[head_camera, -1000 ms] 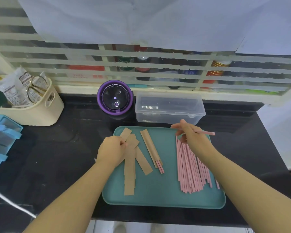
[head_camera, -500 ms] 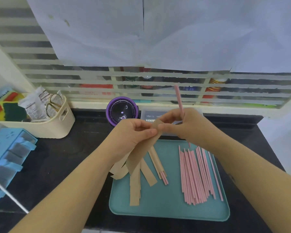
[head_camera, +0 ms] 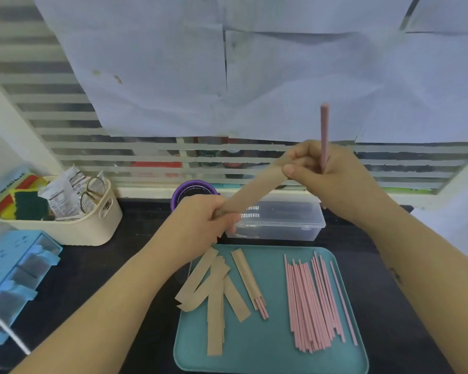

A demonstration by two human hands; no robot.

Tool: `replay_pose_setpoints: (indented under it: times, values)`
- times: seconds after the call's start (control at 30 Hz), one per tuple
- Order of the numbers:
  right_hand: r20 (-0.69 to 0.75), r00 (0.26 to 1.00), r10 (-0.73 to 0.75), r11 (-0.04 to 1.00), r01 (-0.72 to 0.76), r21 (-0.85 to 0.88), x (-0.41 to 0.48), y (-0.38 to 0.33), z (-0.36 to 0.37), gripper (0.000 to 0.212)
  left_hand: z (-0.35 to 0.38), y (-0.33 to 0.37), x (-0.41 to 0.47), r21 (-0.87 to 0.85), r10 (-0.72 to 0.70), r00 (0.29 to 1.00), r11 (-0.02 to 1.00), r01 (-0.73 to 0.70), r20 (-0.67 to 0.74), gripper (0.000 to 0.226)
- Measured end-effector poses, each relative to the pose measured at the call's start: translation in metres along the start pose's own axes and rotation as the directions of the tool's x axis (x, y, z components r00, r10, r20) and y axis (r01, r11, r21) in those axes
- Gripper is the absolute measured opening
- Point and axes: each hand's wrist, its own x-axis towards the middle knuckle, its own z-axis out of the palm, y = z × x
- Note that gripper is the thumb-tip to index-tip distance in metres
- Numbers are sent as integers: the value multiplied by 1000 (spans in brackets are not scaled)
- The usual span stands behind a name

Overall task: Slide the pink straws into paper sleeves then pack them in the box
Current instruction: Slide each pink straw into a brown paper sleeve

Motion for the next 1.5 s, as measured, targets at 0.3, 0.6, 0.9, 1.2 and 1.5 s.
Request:
replay_pose_setpoints:
  times: [0.3,0.6,0.9,1.2,1.5]
  values:
    - [-125,990,68,996,-61,58,2,-1,-9,8,-30,-5,3,-467,3,979,879,95,205,19]
    - [-29,967,253,939,-238,248,4,21,-15,10,-17,-11,16,-725,-183,981,684,80,-64,5]
    - [412,859,304,946,-323,-25,-6,39,-15,12,-15,-3,14,-532,-52,993,847,-10,-102,13]
    - [665,738,116,895,-368,251,6,7,16,23,-18,15,15,-322,302,953,902,-288,-8,32]
    - [516,843,154,821,-400,407,3,10,34,9,3,6,19,-714,24,997,696,-72,-77,23]
